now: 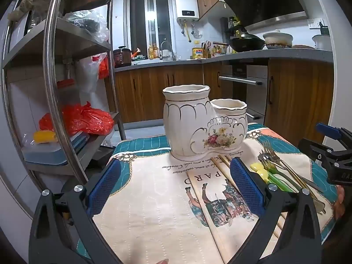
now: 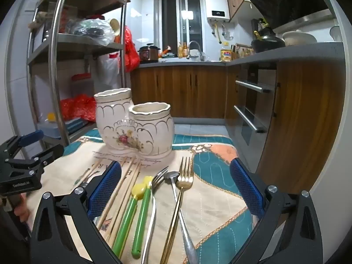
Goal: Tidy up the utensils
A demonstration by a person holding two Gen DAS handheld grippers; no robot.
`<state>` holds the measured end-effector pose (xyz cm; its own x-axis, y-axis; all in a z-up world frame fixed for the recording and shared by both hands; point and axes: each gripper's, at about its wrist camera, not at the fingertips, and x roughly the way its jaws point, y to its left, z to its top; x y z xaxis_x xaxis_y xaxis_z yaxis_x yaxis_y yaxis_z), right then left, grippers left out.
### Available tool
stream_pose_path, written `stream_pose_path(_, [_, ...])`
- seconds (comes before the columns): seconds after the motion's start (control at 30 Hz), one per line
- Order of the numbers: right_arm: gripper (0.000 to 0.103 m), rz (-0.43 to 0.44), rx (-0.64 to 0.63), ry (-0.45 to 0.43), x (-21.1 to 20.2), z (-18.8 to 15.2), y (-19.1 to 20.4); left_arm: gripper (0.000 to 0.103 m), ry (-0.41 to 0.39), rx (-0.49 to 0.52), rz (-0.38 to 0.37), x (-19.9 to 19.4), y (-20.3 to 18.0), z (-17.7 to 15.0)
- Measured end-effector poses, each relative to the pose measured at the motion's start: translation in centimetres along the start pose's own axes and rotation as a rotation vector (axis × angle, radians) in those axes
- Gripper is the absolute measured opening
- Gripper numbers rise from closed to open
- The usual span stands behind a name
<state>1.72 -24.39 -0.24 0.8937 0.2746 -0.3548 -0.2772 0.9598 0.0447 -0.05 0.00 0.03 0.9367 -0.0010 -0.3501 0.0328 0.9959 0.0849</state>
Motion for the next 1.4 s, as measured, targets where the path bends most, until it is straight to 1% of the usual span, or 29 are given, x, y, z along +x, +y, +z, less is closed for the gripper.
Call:
stream_pose_path(0.03, [0.098, 0.004, 0.015, 0.001, 0.05, 0.0, -0.13, 0.098, 0.002, -0.001, -0.001, -0.01, 0.0, 0.01])
stream_pose_path(0.3, [0.098, -0.004, -0.004, 0.009, 0.25, -0.15, -0.18, 0.098, 0.011, -0.008, -0.005, 0.25, -0.28, -0.19])
stream_pose_path(0.33, [0.098, 0.003, 0.018, 0.035, 0.86, 0.35, -0.57, 0.098, 0.01, -0.007, -0.006, 0.24, -0.4, -0.21])
stream_pose_path(0.43, [0.098, 0.007, 0.021, 0.046, 0.94, 0.21, -0.32, 0.098, 0.014, -0.018, -0.011, 0.23, 0.01, -0.11])
stream_pose_path(0.77, [0.098, 0.025, 0.033, 0.04, 0.65, -0.14, -0.57, 0.098, 0.014, -0.014, -0.009, 0.11, 0.06, 0.05])
stream_pose_path(1.4, [0.098, 0.025, 0.038, 0.04, 0.6, -0.15, -0.57, 0.098, 0.013, -0.016, -0.014, 0.02, 0.08, 0.02])
